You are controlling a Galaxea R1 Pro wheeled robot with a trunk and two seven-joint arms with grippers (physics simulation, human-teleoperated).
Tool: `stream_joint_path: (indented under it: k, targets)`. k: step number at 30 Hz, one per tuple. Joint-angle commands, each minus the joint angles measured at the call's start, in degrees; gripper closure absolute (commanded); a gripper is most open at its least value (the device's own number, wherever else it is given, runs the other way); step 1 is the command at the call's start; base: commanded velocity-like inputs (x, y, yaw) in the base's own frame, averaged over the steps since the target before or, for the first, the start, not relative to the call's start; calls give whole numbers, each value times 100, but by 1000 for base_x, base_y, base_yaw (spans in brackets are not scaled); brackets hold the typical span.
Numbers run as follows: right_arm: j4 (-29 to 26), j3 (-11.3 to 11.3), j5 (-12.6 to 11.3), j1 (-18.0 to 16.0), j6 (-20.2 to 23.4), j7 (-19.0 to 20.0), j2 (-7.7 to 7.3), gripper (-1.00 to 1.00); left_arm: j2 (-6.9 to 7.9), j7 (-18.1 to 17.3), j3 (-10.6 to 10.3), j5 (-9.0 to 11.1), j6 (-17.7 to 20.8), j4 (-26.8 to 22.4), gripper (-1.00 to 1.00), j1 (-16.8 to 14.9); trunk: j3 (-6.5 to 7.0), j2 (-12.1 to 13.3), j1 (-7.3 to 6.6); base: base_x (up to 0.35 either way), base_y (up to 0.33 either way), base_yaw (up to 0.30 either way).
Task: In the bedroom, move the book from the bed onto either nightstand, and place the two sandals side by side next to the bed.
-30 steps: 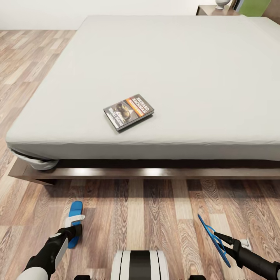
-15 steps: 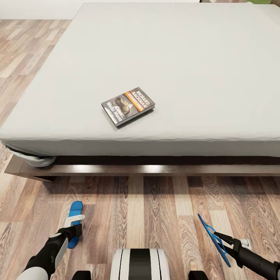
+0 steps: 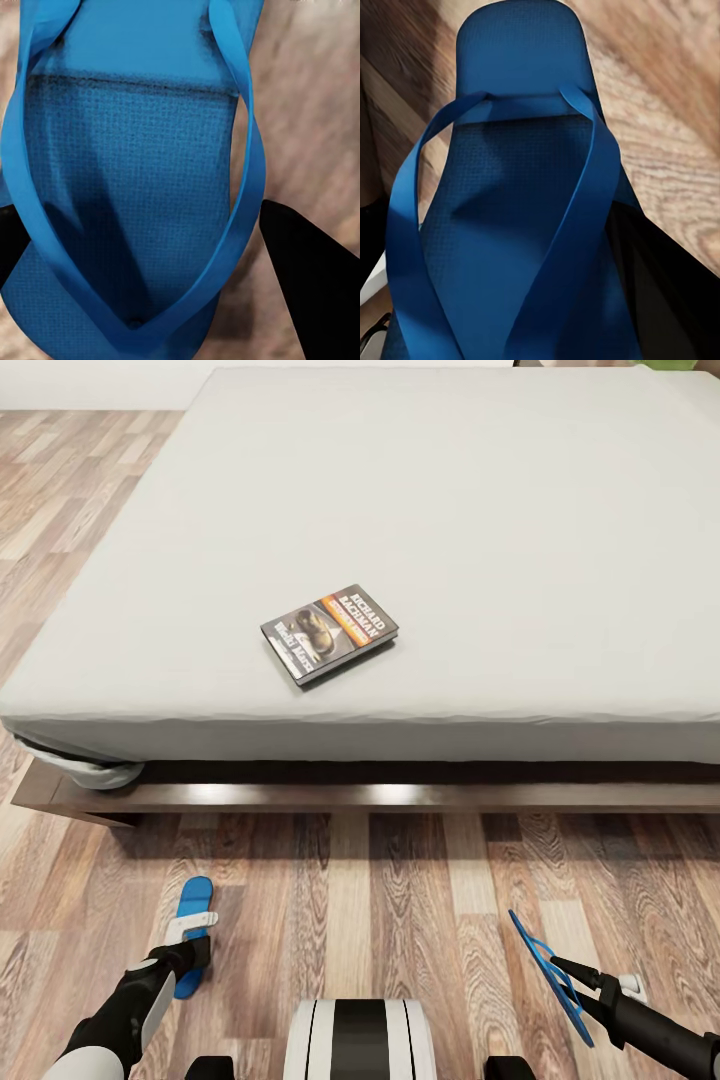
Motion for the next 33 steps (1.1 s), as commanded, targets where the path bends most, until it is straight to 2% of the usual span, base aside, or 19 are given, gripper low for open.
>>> stream_joint_path:
  k: [1, 7, 33]
  targets:
    - [1, -8, -15, -2, 35, 0, 0, 100, -5, -36, 32, -61, 29, -12, 100, -1, -3, -1, -1, 0, 36, 0]
    - [1, -8, -14, -2, 35, 0, 0, 100, 3, -33, 40, -62, 30, -20, 100, -1, -3, -1, -1, 0, 189, 0]
    - [1, -8, -14, -2, 35, 0, 0, 100, -5, -33, 33, -62, 31, -20, 100, -1, -3, -1, -1, 48, 49, 0]
